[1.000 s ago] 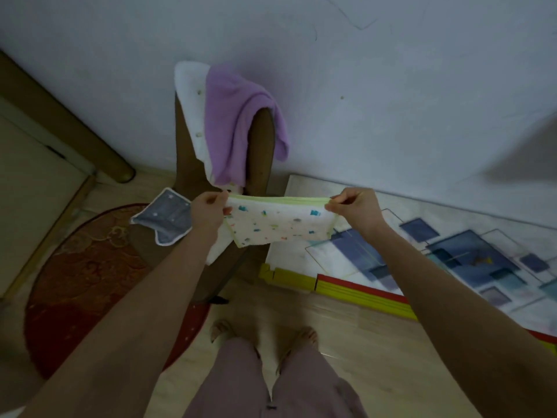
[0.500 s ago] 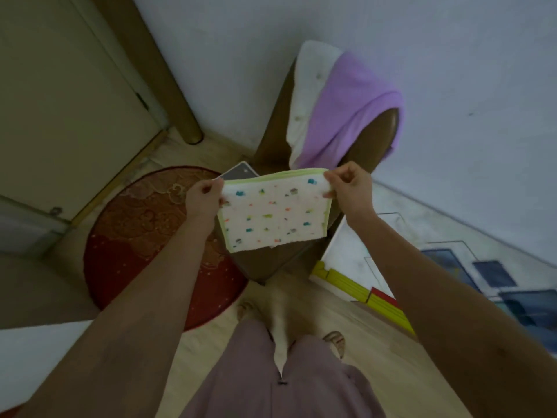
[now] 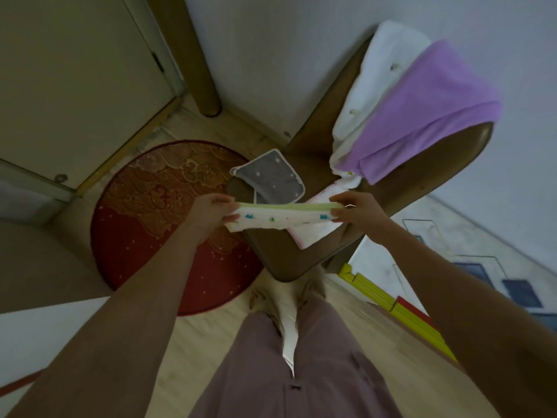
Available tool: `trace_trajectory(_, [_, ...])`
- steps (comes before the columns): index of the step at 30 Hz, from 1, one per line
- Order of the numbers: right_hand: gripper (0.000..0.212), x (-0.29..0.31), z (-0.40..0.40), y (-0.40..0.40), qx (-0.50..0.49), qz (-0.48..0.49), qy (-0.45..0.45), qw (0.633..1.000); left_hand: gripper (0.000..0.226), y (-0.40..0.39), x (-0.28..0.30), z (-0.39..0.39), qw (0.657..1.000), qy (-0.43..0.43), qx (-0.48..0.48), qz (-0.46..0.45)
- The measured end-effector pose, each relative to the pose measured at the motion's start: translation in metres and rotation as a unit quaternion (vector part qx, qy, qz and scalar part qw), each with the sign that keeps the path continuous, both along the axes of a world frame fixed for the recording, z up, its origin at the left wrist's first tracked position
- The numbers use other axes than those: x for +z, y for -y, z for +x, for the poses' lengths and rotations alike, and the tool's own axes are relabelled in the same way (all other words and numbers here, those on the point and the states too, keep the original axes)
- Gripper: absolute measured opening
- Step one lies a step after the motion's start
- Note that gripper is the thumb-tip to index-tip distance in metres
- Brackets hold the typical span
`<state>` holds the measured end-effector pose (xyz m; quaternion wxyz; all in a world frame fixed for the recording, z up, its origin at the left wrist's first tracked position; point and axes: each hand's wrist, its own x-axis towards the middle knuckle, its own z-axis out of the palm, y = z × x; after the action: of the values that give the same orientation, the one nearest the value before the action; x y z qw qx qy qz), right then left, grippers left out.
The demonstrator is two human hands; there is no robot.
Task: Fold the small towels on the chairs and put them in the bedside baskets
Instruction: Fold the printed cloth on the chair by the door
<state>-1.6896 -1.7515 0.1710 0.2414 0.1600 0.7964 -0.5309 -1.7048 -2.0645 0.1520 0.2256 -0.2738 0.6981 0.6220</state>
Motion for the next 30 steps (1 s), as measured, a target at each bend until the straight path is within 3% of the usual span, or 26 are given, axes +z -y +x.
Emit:
trace_trajectory(3, [0.002,-0.007,-0.029,0.008,0.006,0.042,-0.009,0.999,0.026,-0.009,-0.001,-0.022,1.000,-0.015,0.005,-0.023])
trace_trajectory(6, [0.007,-0.008,-0.065,0.011,-0.070,0.030,-0.046,0.996,0.028,-0.017,0.003,-0.050,0.998,-0.040,0.031,-0.038])
trace_trajectory(9, [0.012,0.001,-0.095,0.011,-0.085,0.040,-0.092,0.991,0.021,-0.022,0.015,-0.075,0.995,-0.084,0.049,-0.025])
trace_trajectory(15, [0.009,0.004,-0.109,-0.003,-0.033,0.081,-0.146,0.985,0.015,-0.034,0.006,-0.088,0.992,-0.124,0.037,-0.013])
trace_trajectory(19, [0.016,-0.035,-0.101,-0.010,-0.010,0.096,-0.115,0.989,0.017,-0.040,-0.035,-0.071,0.983,-0.121,-0.061,-0.123])
trace_trajectory(23, [0.020,-0.097,-0.077,-0.016,0.022,0.098,-0.091,0.991,0.019,-0.050,-0.094,-0.043,0.983,-0.073,-0.097,-0.140])
trace_trajectory(30, [0.012,-0.201,-0.025,-0.031,0.049,0.123,0.040,0.990,0.015,-0.063,-0.195,0.021,0.972,0.054,-0.161,-0.160])
